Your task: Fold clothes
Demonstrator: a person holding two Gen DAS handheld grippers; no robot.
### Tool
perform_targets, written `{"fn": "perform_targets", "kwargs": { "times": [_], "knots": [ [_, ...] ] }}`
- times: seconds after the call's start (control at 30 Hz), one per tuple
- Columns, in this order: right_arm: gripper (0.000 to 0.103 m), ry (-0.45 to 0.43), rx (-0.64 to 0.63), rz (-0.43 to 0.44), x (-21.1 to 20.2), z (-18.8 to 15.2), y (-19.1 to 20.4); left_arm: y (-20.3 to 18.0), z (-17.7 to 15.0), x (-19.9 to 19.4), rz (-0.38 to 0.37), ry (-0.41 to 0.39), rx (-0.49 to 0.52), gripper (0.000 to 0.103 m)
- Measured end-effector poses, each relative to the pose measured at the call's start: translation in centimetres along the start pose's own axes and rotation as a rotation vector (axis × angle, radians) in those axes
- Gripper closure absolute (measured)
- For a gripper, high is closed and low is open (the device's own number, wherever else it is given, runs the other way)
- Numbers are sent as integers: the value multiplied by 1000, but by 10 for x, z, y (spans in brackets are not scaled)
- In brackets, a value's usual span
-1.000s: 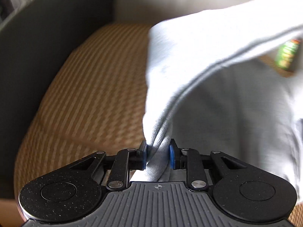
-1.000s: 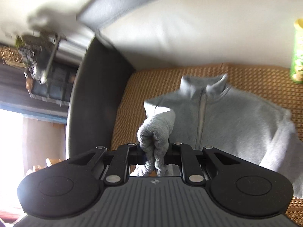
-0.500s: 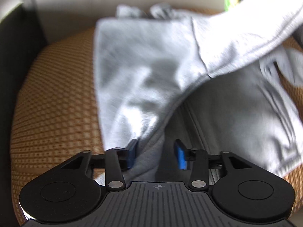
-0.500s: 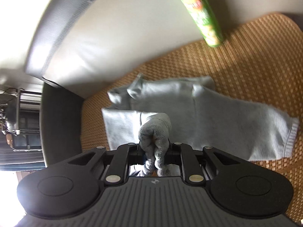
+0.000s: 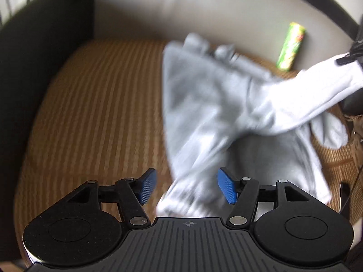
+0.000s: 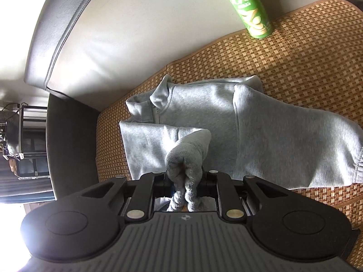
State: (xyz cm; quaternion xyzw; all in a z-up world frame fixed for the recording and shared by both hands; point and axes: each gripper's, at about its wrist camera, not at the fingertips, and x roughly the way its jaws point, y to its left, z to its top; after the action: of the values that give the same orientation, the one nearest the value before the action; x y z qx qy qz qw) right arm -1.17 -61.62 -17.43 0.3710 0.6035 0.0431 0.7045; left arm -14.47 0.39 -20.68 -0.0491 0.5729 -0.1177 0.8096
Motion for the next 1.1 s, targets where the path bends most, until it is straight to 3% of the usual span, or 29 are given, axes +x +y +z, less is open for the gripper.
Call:
{"fn": "perform_targets", "kwargs": {
  "times": [0.17,0.27,0.6,0.87,0.93,0.97,1.07,1.1],
  "knots": [
    [85,-3,17,-59,1,0,-6,28,-5,17,-160,-19,-223,25],
    [85,-1,26,-109,4,-3,-8,20,-12,12,-190,-73,-207,18],
    [85,-3,-21,-166,6,-13,22,57,-37,25,-273,-82,-429,18],
    [85,-2,-36,-203,13,-17,36,-1,-42,5,-156,-155,-62,13],
    [85,4,-36,-209,15,-20,37,-16,-44,0,-124,-172,33,46],
    [85,7,-36,-210,16,-21,38,-24,-44,-2,-108,-181,80,85],
    [85,11,-39,-198,15,-23,43,-46,-46,-10,-60,-207,222,88],
    [85,11,-43,-193,14,-23,44,-54,-47,-13,-44,-216,269,96]
  ]
}}
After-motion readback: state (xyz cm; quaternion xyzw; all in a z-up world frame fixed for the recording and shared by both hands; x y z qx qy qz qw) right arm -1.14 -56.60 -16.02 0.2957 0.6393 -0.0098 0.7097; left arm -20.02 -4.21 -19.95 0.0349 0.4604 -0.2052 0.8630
